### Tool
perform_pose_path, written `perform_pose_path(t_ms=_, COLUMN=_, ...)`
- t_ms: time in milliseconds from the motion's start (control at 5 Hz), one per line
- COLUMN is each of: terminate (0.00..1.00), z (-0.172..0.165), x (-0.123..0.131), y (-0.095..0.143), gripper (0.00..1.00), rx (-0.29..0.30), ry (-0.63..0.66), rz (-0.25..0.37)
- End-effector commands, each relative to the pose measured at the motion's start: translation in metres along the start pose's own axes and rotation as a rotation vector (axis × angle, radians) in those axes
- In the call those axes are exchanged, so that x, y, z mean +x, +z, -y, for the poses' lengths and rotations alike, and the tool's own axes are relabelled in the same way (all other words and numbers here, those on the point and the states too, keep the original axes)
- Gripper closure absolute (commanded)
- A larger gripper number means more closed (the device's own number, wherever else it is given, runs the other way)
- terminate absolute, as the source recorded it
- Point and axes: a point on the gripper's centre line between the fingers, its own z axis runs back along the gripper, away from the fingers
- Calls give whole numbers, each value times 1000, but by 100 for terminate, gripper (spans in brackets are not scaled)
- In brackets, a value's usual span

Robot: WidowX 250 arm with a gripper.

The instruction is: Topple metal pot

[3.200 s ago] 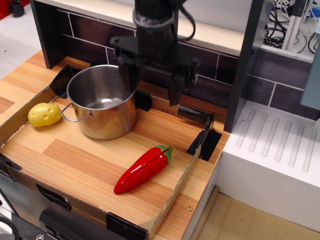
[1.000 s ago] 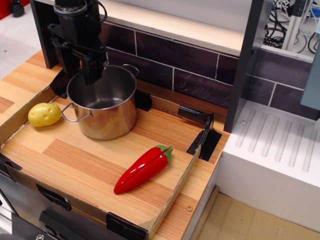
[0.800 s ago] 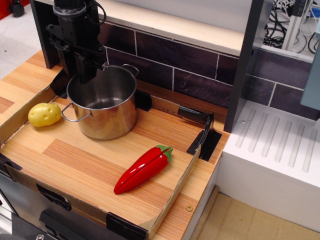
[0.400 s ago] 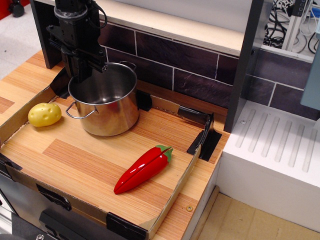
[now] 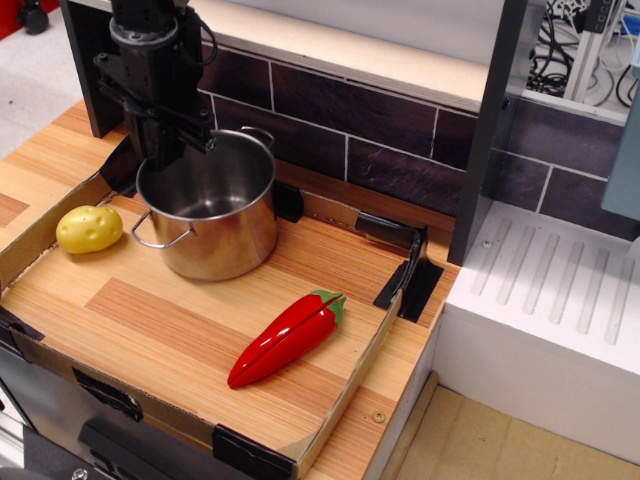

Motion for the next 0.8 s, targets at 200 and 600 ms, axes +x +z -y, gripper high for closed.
perform_pose_path(t_ms=200, terminate=0, z=3, x=-12, y=72, gripper=100, rx=162, ry=6, rz=122)
perform_pose_path(t_ms=600, terminate=0, z=21, x=-22, y=79, gripper=100, rx=390, ry=-131, rz=283)
